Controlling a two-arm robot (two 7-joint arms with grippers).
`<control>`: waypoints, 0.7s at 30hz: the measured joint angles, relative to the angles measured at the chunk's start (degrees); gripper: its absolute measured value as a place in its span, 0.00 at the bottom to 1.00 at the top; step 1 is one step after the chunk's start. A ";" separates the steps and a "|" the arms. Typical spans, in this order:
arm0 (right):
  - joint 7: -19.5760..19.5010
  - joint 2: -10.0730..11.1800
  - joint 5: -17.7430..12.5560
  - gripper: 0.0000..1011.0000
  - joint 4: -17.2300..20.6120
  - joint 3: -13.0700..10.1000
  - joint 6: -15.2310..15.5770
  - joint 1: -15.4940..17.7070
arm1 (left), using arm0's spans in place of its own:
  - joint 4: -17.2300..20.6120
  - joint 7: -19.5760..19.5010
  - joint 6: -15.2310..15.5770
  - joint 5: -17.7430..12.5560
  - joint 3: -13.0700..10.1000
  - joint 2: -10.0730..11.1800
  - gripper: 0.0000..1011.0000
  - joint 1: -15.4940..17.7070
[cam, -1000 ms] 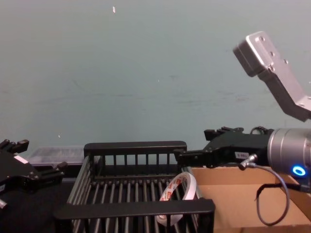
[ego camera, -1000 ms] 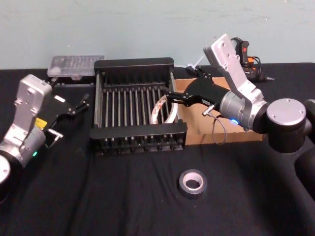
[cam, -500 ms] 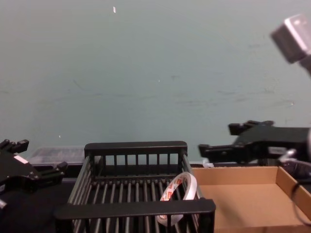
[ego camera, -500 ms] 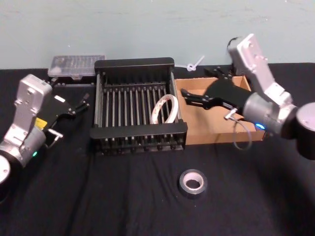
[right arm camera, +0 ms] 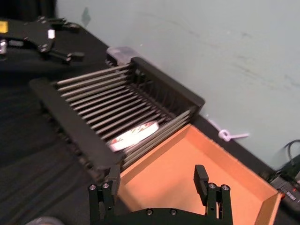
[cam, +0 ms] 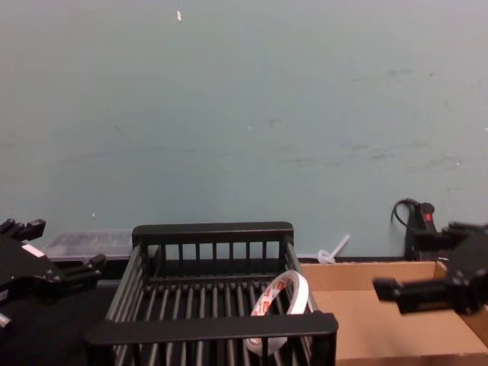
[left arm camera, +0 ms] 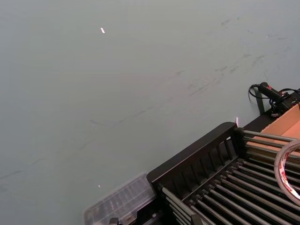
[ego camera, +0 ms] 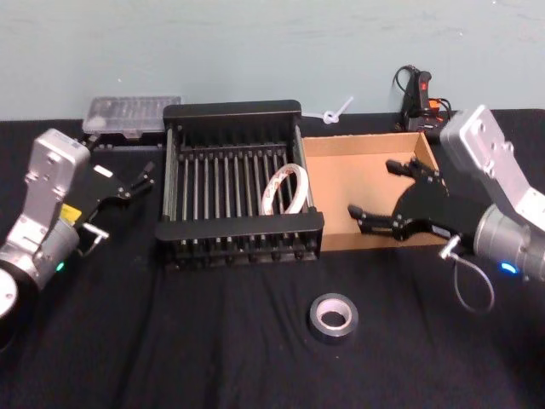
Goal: Pick up the white tape and place it into the black box , Pick up the silver tape and place it into the brown box.
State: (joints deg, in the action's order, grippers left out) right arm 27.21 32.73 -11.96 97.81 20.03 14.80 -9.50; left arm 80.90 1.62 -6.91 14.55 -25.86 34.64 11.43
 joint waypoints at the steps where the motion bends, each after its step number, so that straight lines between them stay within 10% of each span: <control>1: 0.07 0.30 -0.12 0.99 0.39 -0.03 0.00 0.49 | 0.00 0.00 0.00 0.00 0.00 0.00 0.99 0.00; 21: 1.35 4.18 -3.84 0.99 4.49 1.93 3.59 6.99 | 0.00 0.00 0.00 0.00 0.00 0.00 0.99 0.00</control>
State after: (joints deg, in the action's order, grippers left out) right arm 28.56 36.91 -15.79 102.30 21.96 18.39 -2.51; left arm 80.90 1.62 -6.91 14.55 -25.86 34.64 11.43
